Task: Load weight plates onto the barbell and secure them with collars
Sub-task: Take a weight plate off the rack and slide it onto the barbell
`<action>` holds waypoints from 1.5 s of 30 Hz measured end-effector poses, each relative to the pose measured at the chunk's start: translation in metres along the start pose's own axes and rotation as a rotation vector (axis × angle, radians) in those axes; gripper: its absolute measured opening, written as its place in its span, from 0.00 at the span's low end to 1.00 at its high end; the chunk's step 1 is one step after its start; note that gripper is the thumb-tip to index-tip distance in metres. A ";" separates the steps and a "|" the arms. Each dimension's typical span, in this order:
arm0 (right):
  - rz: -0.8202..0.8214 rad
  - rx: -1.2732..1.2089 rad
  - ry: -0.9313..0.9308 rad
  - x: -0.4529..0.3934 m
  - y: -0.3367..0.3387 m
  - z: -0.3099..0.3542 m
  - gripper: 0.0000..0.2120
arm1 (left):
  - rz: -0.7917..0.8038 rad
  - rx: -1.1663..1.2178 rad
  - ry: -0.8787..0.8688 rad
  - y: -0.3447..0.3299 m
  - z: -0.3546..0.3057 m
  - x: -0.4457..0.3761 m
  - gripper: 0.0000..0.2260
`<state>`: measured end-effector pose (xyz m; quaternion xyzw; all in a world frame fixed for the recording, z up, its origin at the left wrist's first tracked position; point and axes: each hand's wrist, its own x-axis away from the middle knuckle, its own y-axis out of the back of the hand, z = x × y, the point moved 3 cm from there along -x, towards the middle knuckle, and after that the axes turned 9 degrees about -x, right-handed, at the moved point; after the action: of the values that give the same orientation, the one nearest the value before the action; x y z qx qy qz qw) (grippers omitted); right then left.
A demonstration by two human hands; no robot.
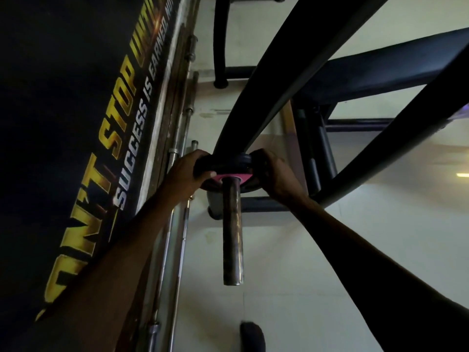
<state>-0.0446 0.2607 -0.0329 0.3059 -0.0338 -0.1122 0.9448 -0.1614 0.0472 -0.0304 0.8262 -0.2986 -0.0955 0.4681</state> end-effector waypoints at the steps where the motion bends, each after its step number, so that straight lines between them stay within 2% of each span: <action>1: 0.006 0.014 0.013 -0.003 -0.001 -0.001 0.10 | 0.024 -0.002 -0.002 -0.001 0.002 -0.002 0.22; 5: -0.018 0.055 0.034 -0.006 -0.004 -0.001 0.06 | 0.023 -0.010 -0.033 -0.002 0.004 -0.002 0.22; 11: -0.028 0.048 0.055 0.033 -0.016 0.009 0.07 | -0.007 -0.042 -0.071 -0.017 0.016 0.034 0.18; 17: -0.043 0.020 0.045 0.118 -0.031 0.020 0.08 | -0.020 0.054 -0.079 -0.044 0.018 0.120 0.16; 21: -0.036 0.004 0.073 0.179 -0.042 0.025 0.11 | -0.017 0.072 -0.122 -0.053 0.006 0.187 0.25; 28: -0.078 -0.076 0.103 0.274 -0.047 0.035 0.11 | -0.140 0.132 0.006 -0.074 -0.023 0.293 0.21; 31: -0.121 -0.114 0.120 0.319 -0.023 0.056 0.14 | -0.173 0.150 -0.042 -0.062 -0.054 0.334 0.20; 34: -0.220 -0.198 0.123 0.374 0.015 0.088 0.22 | -0.232 0.163 -0.111 -0.045 -0.100 0.375 0.17; 40: -0.336 -0.160 0.139 0.479 0.112 0.141 0.18 | -0.272 0.224 -0.199 -0.016 -0.212 0.451 0.18; 45: -0.438 -0.167 0.156 0.552 0.196 0.170 0.23 | -0.304 0.281 -0.293 -0.009 -0.310 0.484 0.18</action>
<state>0.5077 0.1897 0.2165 0.2343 0.1157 -0.2930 0.9197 0.3664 -0.0089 0.1890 0.8959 -0.2460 -0.2409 0.2808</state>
